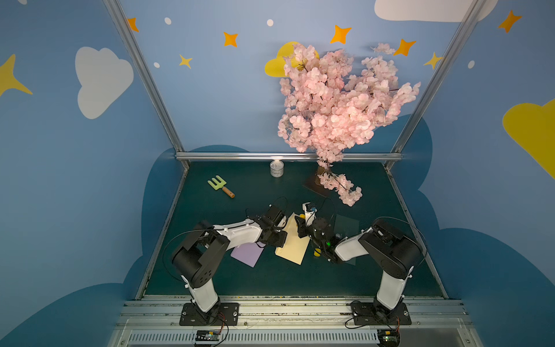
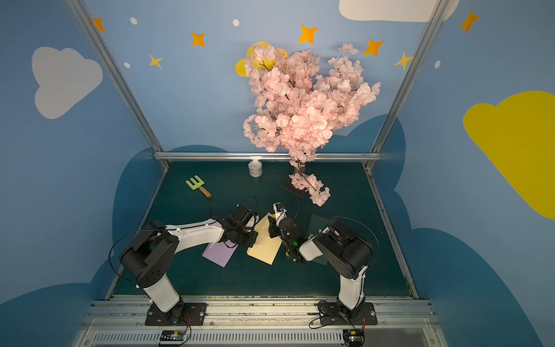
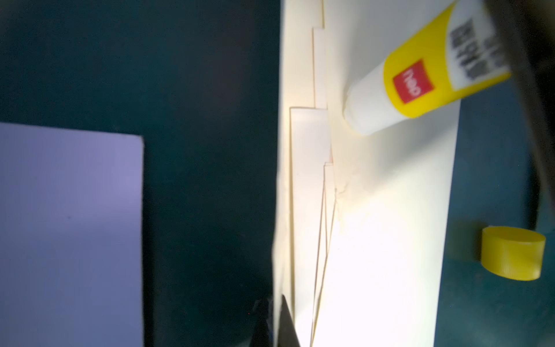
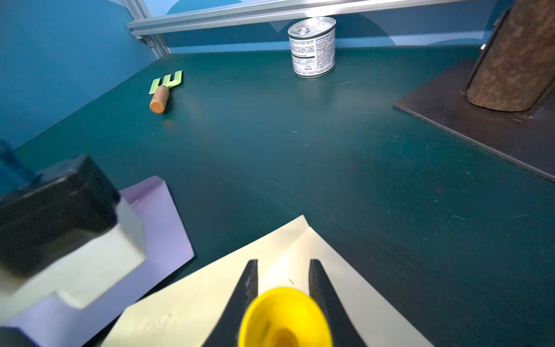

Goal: Seal the envelope with a glue stick
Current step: Apply the envelope at the center of the board.

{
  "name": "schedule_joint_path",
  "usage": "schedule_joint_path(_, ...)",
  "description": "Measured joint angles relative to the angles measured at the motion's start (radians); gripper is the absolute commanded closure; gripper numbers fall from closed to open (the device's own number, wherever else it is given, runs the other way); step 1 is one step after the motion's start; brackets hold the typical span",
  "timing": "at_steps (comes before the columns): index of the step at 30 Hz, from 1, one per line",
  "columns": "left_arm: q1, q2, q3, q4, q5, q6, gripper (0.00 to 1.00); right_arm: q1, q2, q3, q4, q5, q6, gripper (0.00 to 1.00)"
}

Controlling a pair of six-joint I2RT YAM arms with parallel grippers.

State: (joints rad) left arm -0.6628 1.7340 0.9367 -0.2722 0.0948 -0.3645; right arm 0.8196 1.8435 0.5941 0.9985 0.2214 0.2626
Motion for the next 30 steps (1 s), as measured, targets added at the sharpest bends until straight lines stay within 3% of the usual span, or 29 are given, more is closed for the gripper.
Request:
schedule_joint_path(8,0.000,0.002,0.003,-0.003,0.003,-0.003,0.96,0.121,-0.116,-0.103,-0.043,-0.006,0.021,1.00)
schedule_joint_path(12,0.000,0.002,0.003,-0.002,0.003,-0.003,0.96,0.132,-0.145,-0.118,-0.079,0.000,0.027,1.00)
schedule_joint_path(23,0.000,0.002,0.003,0.007,0.011,-0.002,0.96,-0.027,-0.072,-0.013,-0.114,-0.020,0.013,1.00)
schedule_joint_path(30,0.000,0.003,0.003,0.007,0.014,-0.002,0.96,-0.047,-0.042,0.029,-0.131,-0.036,-0.010,1.00)
